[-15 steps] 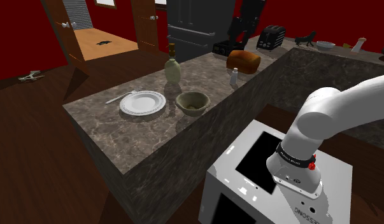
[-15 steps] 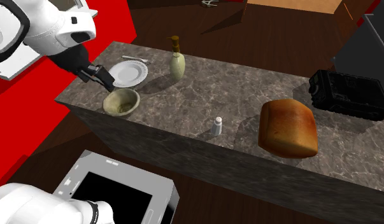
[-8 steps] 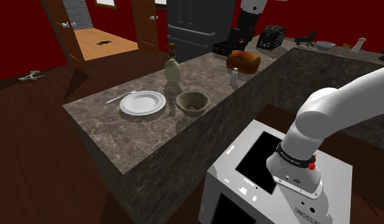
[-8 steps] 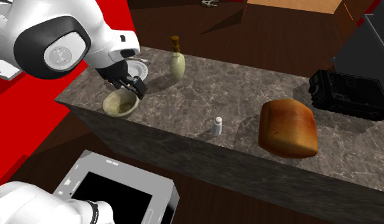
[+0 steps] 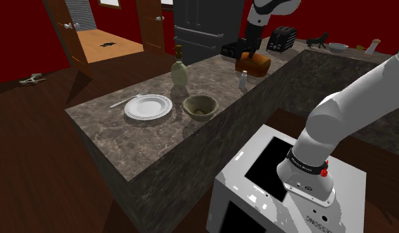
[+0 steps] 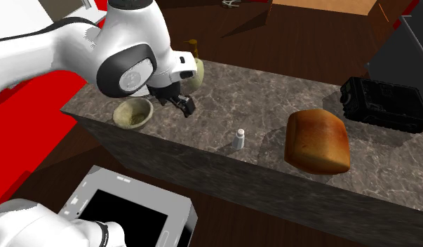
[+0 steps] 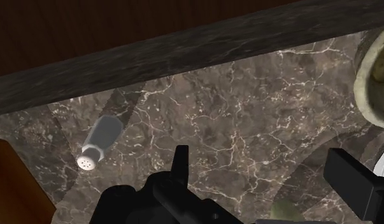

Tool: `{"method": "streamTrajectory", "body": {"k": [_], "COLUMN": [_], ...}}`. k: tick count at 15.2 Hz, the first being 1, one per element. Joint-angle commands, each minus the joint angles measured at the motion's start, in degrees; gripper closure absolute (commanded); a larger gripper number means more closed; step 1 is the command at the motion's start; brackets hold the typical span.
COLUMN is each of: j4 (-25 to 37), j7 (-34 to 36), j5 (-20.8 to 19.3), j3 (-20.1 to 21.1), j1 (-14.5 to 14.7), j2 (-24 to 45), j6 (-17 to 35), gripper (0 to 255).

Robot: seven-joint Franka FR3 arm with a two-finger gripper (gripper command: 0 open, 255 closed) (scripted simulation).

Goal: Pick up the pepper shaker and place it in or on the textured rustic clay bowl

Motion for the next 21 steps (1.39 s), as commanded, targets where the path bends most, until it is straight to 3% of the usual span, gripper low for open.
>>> {"method": "streamTrajectory", "body": {"k": [1, 12, 19, 21], "j4": [1.7, 12.5, 23.3, 23.9], "j7": [-1.5, -12.0, -19.0, -19.6], "j5": [0.4, 7.8, 15.8, 16.5], "j3": [-1.8, -10.1, -12.0, -11.8], "j1": [-0.3, -3.1, -7.8, -8.4], "j2": [3.9, 24.9, 39.8, 41.2], "j6": [1.9, 9.0, 9.8, 10.4], "gripper": [0, 0, 0, 0]}}
